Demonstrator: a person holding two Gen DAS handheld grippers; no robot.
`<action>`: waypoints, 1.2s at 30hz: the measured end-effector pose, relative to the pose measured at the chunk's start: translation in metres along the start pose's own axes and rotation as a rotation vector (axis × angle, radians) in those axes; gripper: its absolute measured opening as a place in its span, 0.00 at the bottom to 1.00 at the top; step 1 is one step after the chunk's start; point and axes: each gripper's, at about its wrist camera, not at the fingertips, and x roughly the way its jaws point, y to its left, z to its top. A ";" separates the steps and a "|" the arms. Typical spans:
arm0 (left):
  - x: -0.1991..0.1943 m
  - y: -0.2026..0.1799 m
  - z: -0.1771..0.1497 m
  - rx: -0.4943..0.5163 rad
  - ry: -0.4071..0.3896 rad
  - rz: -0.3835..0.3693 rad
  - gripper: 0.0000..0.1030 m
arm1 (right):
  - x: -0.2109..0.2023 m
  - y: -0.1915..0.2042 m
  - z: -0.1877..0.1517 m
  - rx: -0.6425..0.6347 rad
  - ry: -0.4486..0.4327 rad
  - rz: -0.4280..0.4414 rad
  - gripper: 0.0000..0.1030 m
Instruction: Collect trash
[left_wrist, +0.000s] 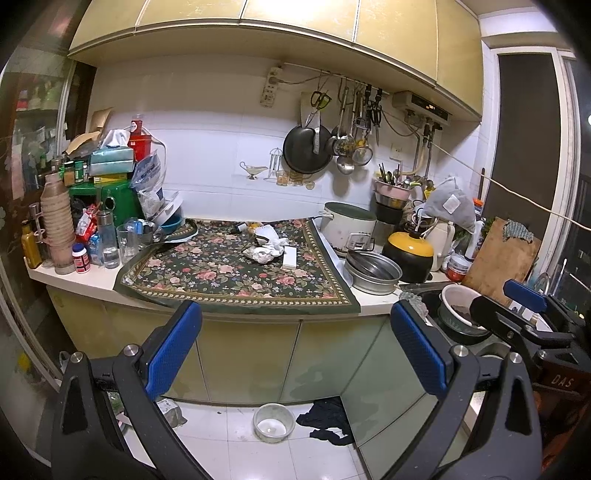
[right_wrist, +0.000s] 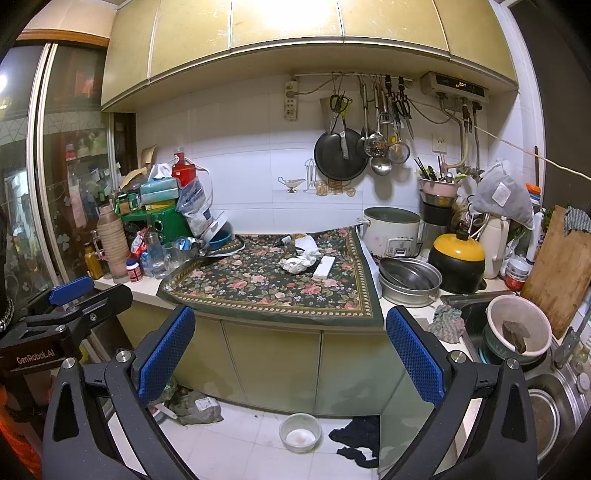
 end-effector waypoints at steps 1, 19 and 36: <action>0.000 -0.001 0.000 0.000 0.000 -0.001 1.00 | 0.000 0.000 0.000 -0.001 0.000 -0.001 1.00; 0.011 -0.003 0.007 -0.006 0.011 0.023 1.00 | 0.017 -0.014 0.003 0.028 0.015 0.023 1.00; 0.112 0.005 0.040 0.037 0.024 0.109 1.00 | 0.095 -0.053 0.018 0.043 0.068 -0.018 1.00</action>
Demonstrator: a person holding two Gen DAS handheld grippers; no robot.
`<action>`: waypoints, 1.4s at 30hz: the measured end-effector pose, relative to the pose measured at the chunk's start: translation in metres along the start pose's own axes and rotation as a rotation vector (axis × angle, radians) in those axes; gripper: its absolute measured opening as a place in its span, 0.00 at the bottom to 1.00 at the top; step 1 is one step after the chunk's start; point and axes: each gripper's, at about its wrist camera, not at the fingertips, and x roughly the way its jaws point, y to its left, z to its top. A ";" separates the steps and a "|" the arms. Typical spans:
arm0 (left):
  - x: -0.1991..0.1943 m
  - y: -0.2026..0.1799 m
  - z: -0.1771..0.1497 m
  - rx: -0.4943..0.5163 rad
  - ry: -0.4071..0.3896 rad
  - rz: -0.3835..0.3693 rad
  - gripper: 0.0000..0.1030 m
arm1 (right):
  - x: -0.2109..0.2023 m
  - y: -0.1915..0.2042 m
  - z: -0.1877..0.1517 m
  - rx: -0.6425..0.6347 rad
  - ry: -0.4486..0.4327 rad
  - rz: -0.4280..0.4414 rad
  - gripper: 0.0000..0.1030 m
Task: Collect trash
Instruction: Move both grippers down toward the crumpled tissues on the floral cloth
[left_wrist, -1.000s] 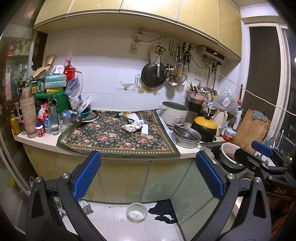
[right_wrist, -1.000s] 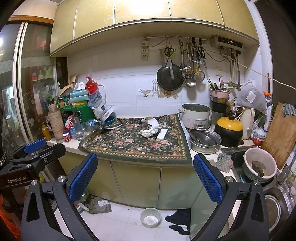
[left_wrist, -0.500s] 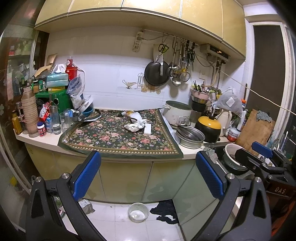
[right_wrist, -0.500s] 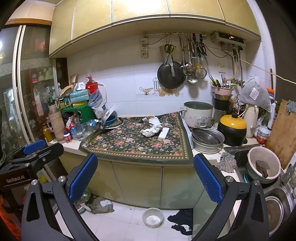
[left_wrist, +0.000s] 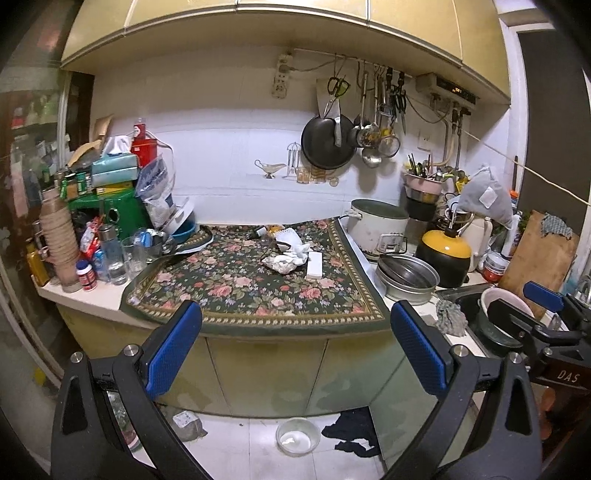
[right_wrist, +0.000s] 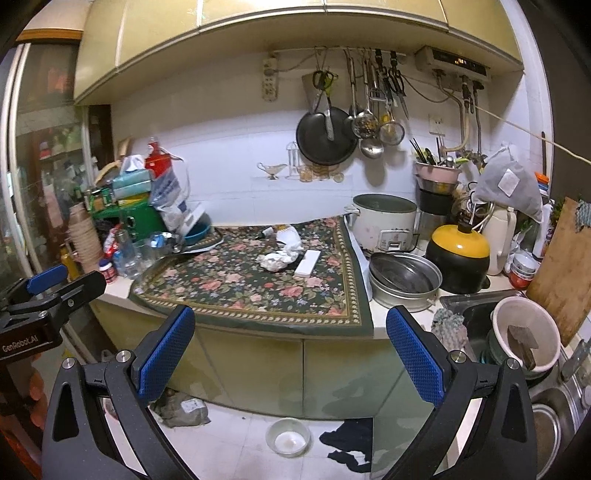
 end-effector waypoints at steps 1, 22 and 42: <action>0.012 0.002 0.004 0.000 0.003 -0.004 1.00 | 0.008 -0.003 0.003 0.006 0.005 -0.002 1.00; 0.325 0.100 0.095 -0.007 0.191 -0.061 0.96 | 0.261 -0.025 0.065 0.169 0.205 -0.173 1.00; 0.536 0.118 0.044 -0.211 0.510 0.085 0.87 | 0.520 -0.066 0.025 0.088 0.578 0.010 0.98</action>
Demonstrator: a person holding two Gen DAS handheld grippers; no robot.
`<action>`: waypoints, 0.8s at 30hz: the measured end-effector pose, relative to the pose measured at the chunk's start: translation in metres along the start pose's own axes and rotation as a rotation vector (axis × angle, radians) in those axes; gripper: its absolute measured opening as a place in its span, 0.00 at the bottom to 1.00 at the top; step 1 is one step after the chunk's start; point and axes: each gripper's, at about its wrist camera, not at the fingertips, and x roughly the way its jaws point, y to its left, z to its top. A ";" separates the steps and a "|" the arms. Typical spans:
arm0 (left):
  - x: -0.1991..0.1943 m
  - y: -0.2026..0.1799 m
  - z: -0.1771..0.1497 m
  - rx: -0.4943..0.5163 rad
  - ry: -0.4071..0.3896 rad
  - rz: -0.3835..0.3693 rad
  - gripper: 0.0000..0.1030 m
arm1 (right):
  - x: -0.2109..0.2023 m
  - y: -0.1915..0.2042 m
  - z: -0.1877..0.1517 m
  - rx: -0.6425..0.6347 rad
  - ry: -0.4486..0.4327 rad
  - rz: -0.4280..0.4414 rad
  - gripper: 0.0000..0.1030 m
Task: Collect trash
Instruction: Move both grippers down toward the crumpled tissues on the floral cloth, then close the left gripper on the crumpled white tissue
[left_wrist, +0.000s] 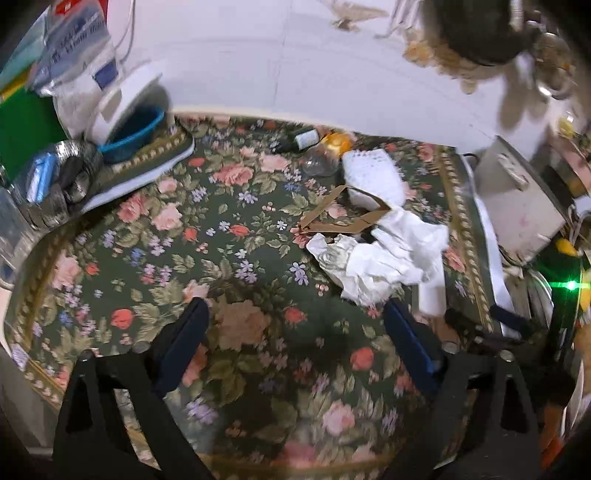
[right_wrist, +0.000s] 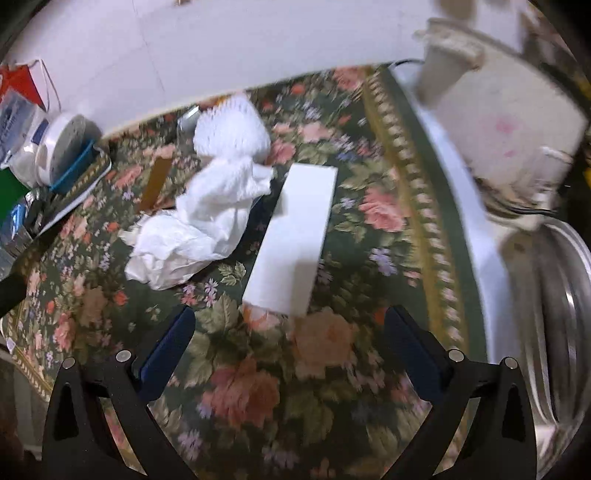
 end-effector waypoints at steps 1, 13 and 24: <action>0.006 -0.001 0.003 -0.014 0.006 -0.005 0.85 | 0.005 0.000 0.002 -0.006 0.005 0.005 0.97; 0.045 -0.068 0.031 0.046 0.020 -0.077 0.85 | 0.040 -0.017 0.013 -0.025 0.046 0.048 0.55; 0.093 -0.132 0.024 0.183 0.081 -0.071 0.73 | 0.024 -0.068 0.002 -0.017 0.034 -0.002 0.47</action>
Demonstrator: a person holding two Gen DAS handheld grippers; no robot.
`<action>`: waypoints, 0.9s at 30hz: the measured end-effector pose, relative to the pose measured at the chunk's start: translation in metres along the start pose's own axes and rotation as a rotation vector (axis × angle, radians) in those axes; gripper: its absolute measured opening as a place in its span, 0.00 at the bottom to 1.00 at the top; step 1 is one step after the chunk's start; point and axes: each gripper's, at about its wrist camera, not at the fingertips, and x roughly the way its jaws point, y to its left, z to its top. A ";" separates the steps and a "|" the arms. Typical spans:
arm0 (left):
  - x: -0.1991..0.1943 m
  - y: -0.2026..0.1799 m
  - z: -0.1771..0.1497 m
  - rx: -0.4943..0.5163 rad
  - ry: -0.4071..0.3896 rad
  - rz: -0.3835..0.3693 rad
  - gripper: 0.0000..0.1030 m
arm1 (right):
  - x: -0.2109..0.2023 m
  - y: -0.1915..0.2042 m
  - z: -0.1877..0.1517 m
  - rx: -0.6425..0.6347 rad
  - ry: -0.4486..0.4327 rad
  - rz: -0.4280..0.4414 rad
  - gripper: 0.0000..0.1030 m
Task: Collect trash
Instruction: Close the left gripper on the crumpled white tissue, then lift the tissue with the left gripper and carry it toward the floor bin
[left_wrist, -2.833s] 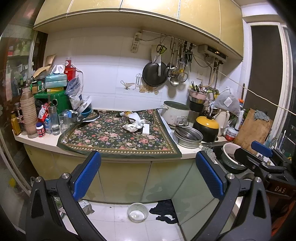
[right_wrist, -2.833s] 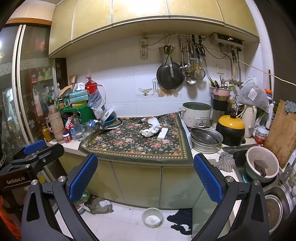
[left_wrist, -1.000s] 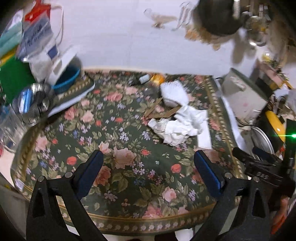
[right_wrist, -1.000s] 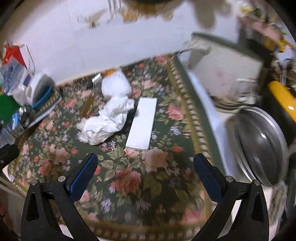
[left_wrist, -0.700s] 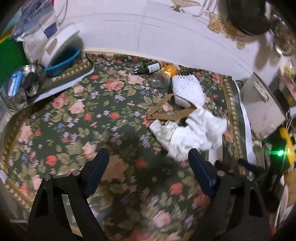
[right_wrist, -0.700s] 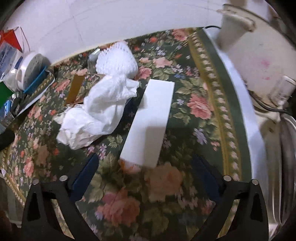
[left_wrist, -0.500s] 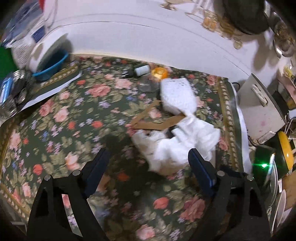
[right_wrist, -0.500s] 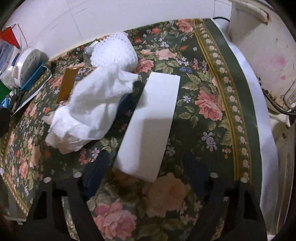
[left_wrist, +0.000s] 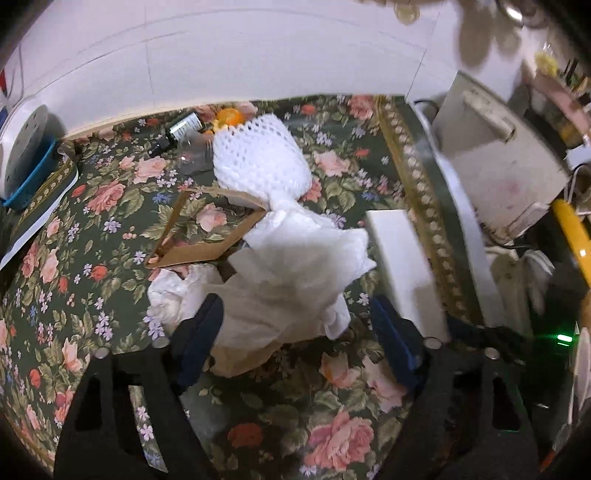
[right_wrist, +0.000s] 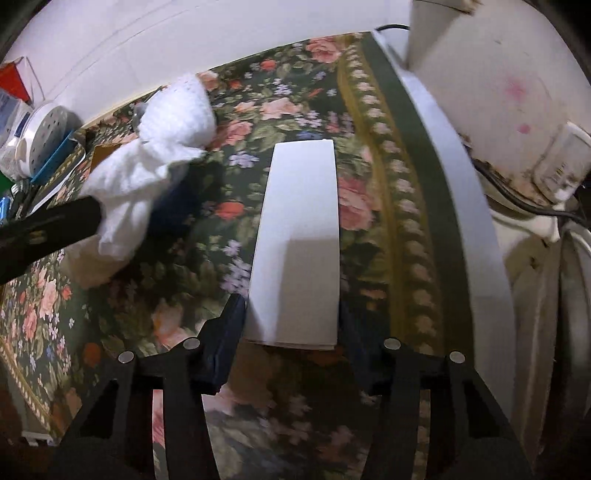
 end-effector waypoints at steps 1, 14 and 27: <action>0.006 -0.001 0.001 0.000 0.002 0.006 0.68 | -0.001 -0.002 -0.001 0.004 -0.002 -0.002 0.47; -0.040 0.007 0.005 -0.025 -0.078 -0.089 0.03 | -0.058 -0.004 -0.021 0.101 -0.092 0.020 0.46; -0.158 0.031 -0.048 0.162 -0.194 -0.156 0.03 | -0.116 0.041 -0.073 0.208 -0.123 -0.020 0.03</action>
